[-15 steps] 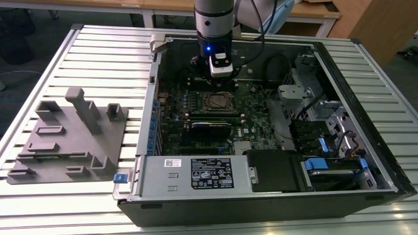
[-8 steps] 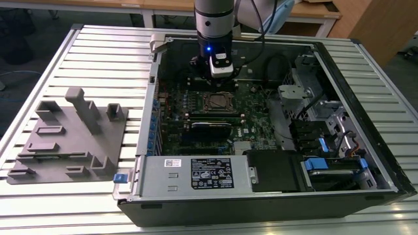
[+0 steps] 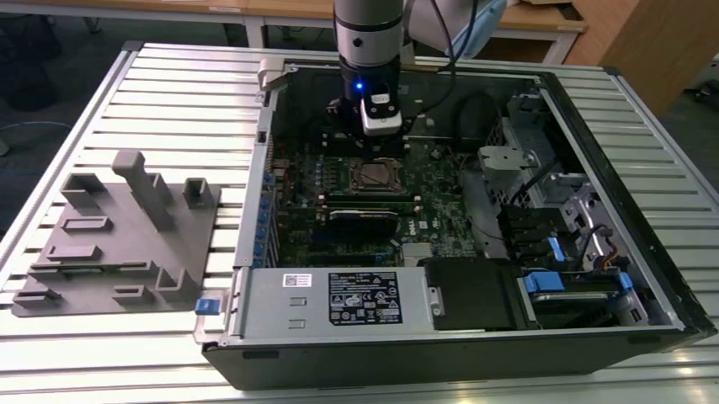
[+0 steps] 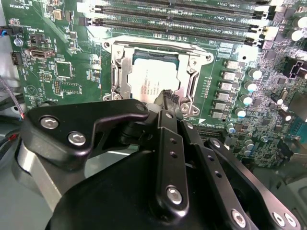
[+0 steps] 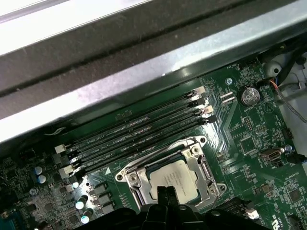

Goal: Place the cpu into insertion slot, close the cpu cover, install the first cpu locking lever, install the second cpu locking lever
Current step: 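Install the first cpu locking lever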

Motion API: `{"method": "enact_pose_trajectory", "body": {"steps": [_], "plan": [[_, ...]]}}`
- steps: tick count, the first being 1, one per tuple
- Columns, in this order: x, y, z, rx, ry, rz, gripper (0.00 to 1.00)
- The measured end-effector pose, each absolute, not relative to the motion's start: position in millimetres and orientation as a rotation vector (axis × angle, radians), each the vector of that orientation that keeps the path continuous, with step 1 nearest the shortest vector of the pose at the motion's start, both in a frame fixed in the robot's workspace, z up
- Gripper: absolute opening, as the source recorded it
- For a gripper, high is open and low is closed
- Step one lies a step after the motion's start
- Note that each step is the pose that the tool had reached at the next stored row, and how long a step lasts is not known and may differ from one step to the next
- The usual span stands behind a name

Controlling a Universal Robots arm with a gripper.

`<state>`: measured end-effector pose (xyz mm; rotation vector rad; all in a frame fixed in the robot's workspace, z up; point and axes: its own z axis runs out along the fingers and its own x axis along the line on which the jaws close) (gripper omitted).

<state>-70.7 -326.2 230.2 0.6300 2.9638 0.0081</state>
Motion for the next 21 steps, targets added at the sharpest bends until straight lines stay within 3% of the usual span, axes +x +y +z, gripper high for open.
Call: {"method": "enact_pose_trajectory", "body": {"steps": [21], "plan": [[-57.9,-326.3,228.8,0.629,3.060,-0.023,0.11]]}}
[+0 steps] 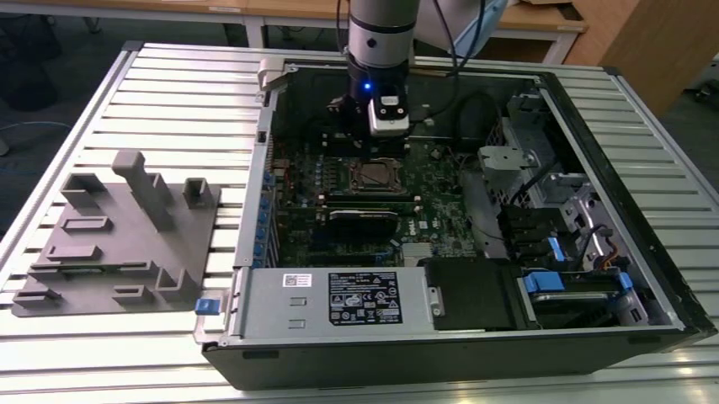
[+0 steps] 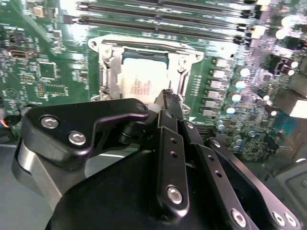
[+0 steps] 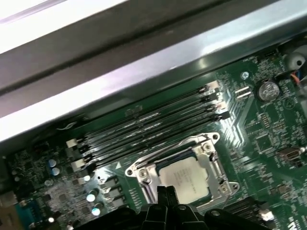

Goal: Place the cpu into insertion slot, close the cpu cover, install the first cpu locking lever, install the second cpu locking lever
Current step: 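Install the first cpu locking lever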

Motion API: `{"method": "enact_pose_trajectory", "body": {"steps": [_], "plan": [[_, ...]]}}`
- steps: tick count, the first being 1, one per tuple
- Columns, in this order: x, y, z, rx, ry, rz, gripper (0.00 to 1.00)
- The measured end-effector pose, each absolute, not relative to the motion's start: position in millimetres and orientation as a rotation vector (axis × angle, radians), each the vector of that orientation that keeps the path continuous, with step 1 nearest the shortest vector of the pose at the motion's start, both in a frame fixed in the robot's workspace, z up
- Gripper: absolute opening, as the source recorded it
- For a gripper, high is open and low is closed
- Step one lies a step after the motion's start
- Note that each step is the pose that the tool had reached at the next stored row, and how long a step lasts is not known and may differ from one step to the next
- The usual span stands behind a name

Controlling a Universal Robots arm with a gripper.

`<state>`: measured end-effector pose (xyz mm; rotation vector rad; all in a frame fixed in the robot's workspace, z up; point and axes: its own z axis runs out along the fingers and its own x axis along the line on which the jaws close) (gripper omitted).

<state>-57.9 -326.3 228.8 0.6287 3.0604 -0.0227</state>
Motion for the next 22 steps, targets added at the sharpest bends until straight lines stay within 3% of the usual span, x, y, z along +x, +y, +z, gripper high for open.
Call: {"method": "enact_pose_trajectory", "body": {"steps": [22], "plan": [[-43.6,-326.3,224.8,0.281,3.071,-0.007,0.11]]}}
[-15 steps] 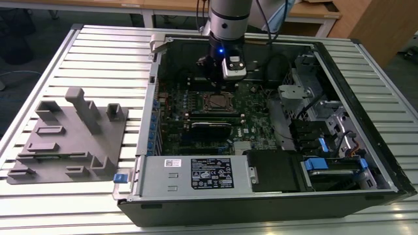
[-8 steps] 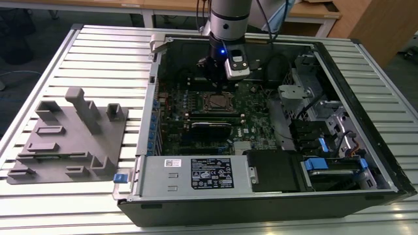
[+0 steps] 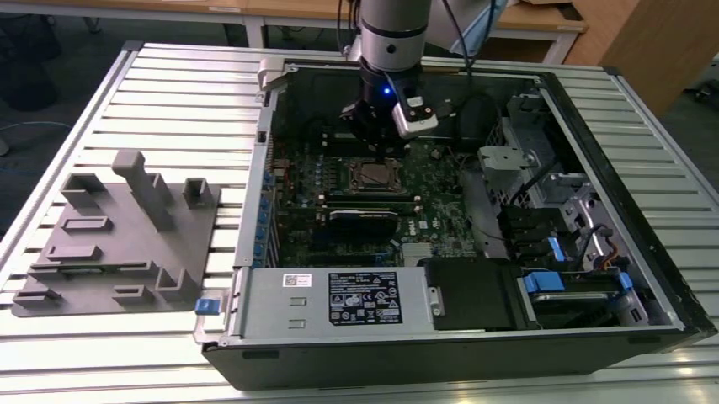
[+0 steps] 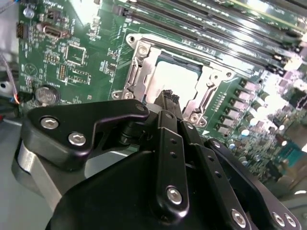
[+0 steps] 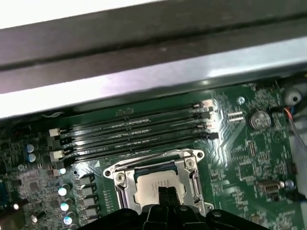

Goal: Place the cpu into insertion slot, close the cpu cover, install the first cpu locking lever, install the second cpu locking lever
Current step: 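Install the first cpu locking lever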

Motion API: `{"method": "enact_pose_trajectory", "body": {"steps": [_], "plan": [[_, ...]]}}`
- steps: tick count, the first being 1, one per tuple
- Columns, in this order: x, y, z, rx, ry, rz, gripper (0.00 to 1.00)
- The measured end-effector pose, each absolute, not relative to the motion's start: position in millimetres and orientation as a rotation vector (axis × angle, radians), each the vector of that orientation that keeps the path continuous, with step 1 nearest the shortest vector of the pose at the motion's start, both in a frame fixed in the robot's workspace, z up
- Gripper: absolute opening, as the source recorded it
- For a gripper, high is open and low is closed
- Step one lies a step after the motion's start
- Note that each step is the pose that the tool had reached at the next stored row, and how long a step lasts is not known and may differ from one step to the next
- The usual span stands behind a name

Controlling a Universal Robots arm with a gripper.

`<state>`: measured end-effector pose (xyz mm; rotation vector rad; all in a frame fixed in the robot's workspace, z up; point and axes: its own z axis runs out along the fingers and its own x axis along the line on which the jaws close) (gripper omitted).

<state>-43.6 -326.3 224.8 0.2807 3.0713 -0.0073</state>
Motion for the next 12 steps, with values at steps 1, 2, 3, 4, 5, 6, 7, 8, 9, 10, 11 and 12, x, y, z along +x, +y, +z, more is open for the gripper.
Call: {"method": "enact_pose_trajectory", "body": {"steps": [1,2,3,4,5,6,7,8,9,10,11,12], "plan": [[-43.7,-326.4,224.4,0.261,3.073,-0.007,0.11],[-43.7,-326.8,224.3,0.248,3.074,-0.007,0.11],[-43.8,-327.1,224.1,0.240,3.075,-0.007,0.11],[-44.0,-327.5,224.0,0.237,3.075,-0.008,0.11],[-44.2,-327.7,223.9,0.235,3.075,-0.008,0.11],[-44.4,-328.1,223.9,0.234,3.075,-0.009,0.11],[-44.7,-328.6,223.9,0.233,3.075,-0.010,0.11],[-45.1,-329.0,223.8,0.232,3.075,-0.009,0.11],[-45.4,-329.4,223.8,0.231,3.075,-0.009,0.11],[-45.5,-329.5,223.8,0.230,3.075,-0.010,0.11],[-45.5,-329.6,223.7,0.230,3.075,-0.009,0.11],[-45.6,-329.7,223.6,0.223,3.076,-0.009,0.11]]}}
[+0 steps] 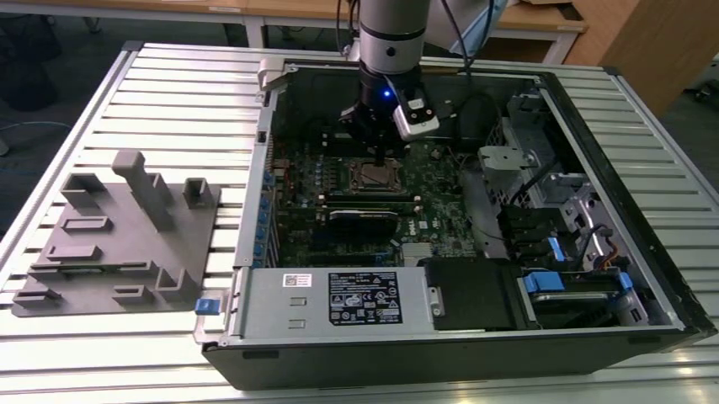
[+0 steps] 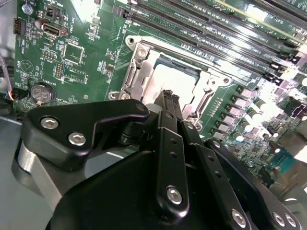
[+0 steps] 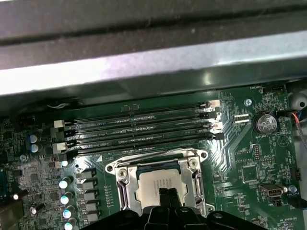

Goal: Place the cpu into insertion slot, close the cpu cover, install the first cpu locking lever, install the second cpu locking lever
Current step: 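Install the first cpu locking lever, then install the second cpu locking lever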

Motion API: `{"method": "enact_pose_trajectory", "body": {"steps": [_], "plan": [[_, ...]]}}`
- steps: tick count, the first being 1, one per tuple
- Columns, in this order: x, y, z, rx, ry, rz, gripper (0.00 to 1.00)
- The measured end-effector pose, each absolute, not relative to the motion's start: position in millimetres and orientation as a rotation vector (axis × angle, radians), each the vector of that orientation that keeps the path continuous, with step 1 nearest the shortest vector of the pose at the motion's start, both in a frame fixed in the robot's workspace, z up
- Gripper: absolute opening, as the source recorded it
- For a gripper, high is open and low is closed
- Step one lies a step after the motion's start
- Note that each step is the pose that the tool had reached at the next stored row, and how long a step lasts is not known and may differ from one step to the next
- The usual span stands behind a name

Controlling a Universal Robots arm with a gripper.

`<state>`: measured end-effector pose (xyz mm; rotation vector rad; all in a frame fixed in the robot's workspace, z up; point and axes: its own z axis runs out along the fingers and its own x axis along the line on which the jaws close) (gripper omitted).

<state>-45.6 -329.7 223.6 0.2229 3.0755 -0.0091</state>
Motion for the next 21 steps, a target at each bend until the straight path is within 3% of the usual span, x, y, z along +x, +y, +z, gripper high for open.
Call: {"method": "enact_pose_trajectory", "body": {"steps": [21], "plan": [[-49.4,-330.4,221.9,0.126,3.081,-0.012,0.11]]}}
